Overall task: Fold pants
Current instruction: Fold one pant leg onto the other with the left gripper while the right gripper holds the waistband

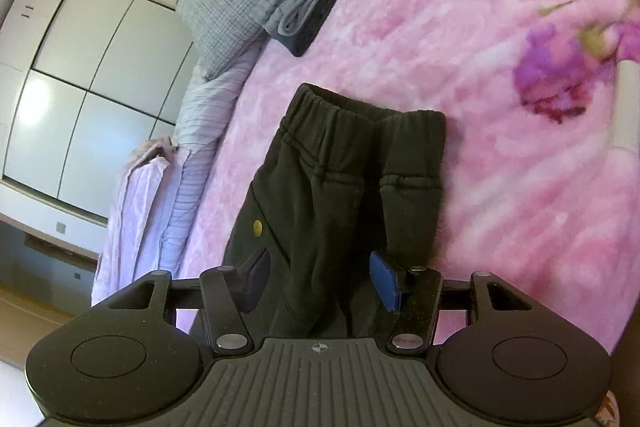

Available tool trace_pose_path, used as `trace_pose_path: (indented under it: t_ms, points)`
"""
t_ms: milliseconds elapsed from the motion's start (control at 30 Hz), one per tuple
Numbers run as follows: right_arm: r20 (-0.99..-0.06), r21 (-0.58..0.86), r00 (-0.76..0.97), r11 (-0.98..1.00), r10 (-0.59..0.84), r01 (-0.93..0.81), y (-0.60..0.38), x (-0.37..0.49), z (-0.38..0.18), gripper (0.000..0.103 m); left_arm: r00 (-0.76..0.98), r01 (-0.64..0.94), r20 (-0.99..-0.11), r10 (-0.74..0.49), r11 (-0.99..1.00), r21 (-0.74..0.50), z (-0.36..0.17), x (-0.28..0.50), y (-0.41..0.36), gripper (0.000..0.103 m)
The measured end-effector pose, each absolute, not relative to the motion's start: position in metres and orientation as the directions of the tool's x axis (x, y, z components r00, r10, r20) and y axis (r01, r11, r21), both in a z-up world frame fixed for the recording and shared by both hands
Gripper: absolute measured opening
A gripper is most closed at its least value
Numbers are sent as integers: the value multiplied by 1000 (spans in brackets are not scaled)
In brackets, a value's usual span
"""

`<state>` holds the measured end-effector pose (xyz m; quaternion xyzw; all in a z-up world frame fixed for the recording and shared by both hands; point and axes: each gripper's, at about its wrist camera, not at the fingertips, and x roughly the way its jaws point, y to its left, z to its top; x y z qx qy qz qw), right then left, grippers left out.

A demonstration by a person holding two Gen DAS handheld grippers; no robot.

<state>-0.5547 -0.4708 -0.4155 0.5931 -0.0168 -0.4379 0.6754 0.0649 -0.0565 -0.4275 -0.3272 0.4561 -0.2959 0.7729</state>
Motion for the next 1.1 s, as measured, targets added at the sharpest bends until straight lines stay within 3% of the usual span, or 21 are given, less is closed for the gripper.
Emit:
trace_pose_path:
  t_ms: [67,133,167,200,233,267,300,433,500,600,700,767,900,1000,1100]
  points:
    - [-494,820,618,-92,-612,565,-479,-550,-421,48,418,169,-509,-752,615,-770,-429,71,-58,30]
    - [-510,812,604,-110,-612,573,-486,-547,-428,32,421,181,-517,-745,627,-757,-429,75,-62,30]
    - [-525,806,594,-132,-609,577,-490,-547,-431,15,417,185,-521,-745,630,-754,-429,75,-63,30]
    - [-538,800,587,-147,-606,581,-492,-547,-431,9,416,188,-530,-739,640,-745,-430,77,-66,29]
    - [-537,799,584,-145,-609,584,-493,-548,-428,8,417,193,-533,-736,645,-739,-430,80,-69,26]
    - [-533,791,579,-122,-617,599,-494,-549,-421,7,423,211,-533,-733,652,-728,-428,83,-70,4]
    - [-526,778,576,-79,-626,624,-495,-550,-408,6,436,241,-544,-717,675,-697,-422,86,-73,2]
    - [-414,832,648,22,-639,554,-499,-571,-366,5,481,401,-499,-721,686,-606,-384,82,-69,2]
    - [-403,829,655,48,-639,557,-498,-579,-356,5,506,496,-469,-724,689,-529,-368,65,-63,4]
    - [-532,756,613,-2,-584,654,-496,-579,-375,5,518,530,-509,-687,725,-440,-380,43,-48,7]
    - [-632,707,560,-103,-536,700,-486,-582,-417,5,440,410,-620,-649,760,-504,-425,43,-34,8]
    - [-585,760,588,-124,-559,638,-480,-590,-427,5,455,343,-572,-683,727,-596,-434,43,-22,8]
    - [-606,735,571,-114,-554,668,-485,-585,-420,5,460,237,-531,-712,674,-700,-435,51,-13,9]
    - [-611,727,568,-107,-552,678,-484,-584,-415,5,468,240,-557,-687,705,-668,-433,54,-14,4]
    - [-576,741,587,-61,-569,668,-482,-585,-395,5,507,349,-524,-684,719,-601,-412,43,-15,3]
